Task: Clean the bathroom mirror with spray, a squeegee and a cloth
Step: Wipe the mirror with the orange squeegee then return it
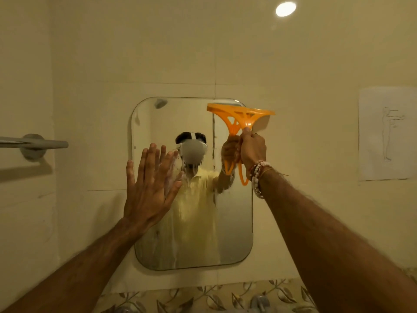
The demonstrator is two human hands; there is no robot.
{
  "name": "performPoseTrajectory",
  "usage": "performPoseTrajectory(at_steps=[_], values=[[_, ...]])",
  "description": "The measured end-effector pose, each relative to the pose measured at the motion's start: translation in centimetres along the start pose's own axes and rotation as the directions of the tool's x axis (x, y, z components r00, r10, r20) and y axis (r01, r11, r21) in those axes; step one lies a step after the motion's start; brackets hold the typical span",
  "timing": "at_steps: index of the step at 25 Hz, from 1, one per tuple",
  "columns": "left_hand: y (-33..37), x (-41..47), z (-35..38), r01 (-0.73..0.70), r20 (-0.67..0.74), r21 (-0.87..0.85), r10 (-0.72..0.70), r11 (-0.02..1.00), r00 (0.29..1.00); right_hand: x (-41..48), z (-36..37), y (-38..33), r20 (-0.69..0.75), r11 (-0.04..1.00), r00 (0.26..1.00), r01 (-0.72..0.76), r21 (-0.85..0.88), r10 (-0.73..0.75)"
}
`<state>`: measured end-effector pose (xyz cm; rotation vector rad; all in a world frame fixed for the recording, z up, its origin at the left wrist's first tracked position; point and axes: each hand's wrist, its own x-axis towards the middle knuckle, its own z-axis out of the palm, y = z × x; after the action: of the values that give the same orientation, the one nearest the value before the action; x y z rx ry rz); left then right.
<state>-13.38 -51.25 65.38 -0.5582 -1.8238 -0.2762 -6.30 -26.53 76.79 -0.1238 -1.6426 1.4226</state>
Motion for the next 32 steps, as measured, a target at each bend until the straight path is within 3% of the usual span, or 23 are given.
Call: performPoseTrajectory(at_steps=[6,18,23,26,32], values=[[-1.1,-1.5,1.2,0.017,0.031,0.058,-0.019,0.998,0.999,-2.3,-0.7,4.8,0.046,0.998,0.998,-0.033,0.048,0.031],[-0.1,-3.3,1.2,0.030,0.081,0.013,-0.031,0.999,0.996,-12.6,-2.2,15.2,0.126,0.972,0.972,-0.212,0.099,0.199],[-0.1,-2.3,-0.1,0.022,0.056,0.008,-0.023,1.000,0.998,-11.7,-1.6,11.7,0.075,0.988,0.993,-0.100,0.117,0.091],[-0.5,-1.4,-0.9,0.021,0.051,0.030,-0.022,0.999,0.998,-8.4,0.4,6.7,0.137,0.989,0.991,-0.027,0.149,0.006],[-1.7,-2.1,-1.9,0.024,0.052,0.073,-0.028,0.997,0.998,-5.6,3.3,3.6,0.176,0.998,0.984,0.010,-0.068,0.002]])
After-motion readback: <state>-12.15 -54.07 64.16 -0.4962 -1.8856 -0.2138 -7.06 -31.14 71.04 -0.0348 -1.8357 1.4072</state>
